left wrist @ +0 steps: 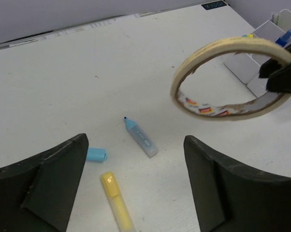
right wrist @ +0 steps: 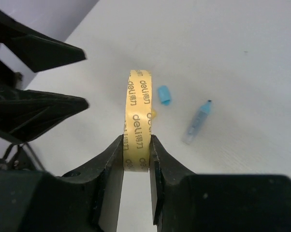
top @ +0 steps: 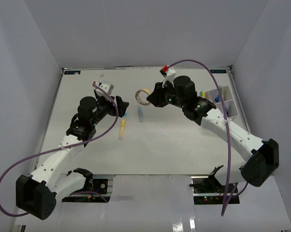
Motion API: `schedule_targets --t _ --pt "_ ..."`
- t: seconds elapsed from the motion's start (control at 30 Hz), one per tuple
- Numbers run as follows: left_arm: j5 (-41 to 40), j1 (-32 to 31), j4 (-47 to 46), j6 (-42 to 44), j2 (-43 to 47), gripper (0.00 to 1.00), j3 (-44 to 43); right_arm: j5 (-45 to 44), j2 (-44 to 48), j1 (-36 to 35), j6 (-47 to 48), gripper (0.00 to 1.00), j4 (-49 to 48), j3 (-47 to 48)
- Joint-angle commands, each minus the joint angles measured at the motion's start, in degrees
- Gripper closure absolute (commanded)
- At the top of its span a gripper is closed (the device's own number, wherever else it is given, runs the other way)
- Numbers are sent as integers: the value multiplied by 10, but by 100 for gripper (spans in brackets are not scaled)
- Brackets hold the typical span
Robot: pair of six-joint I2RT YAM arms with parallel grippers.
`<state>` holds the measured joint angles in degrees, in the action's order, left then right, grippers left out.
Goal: Sort the stationery into containers
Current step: Place the stationery in the storage box.
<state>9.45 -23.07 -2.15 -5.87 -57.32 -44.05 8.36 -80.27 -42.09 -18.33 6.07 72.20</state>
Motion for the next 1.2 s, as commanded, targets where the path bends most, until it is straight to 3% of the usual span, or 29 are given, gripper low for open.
schedule_targets --t 0.0,0.03,0.23,0.43,0.7,1.17 --pt "1 -2 -6 -5 7 7 3 -108 49 36 65 92 48 -16" --pt "-2 -2 -6 -8 7 2 4 -116 66 48 79 92 70 -30" --pt "-15 -2 2 -17 -2 2 0 -195 137 201 132 92 140 -104" --pt "-42 -2 18 -23 -21 2 -8 -268 158 298 160 92 205 -116" --pt "-51 -2 37 -28 -40 2 -15 -287 126 341 151 92 259 -109" --pt "-50 -2 39 -29 -44 2 -17 -314 102 368 155 92 259 -105"
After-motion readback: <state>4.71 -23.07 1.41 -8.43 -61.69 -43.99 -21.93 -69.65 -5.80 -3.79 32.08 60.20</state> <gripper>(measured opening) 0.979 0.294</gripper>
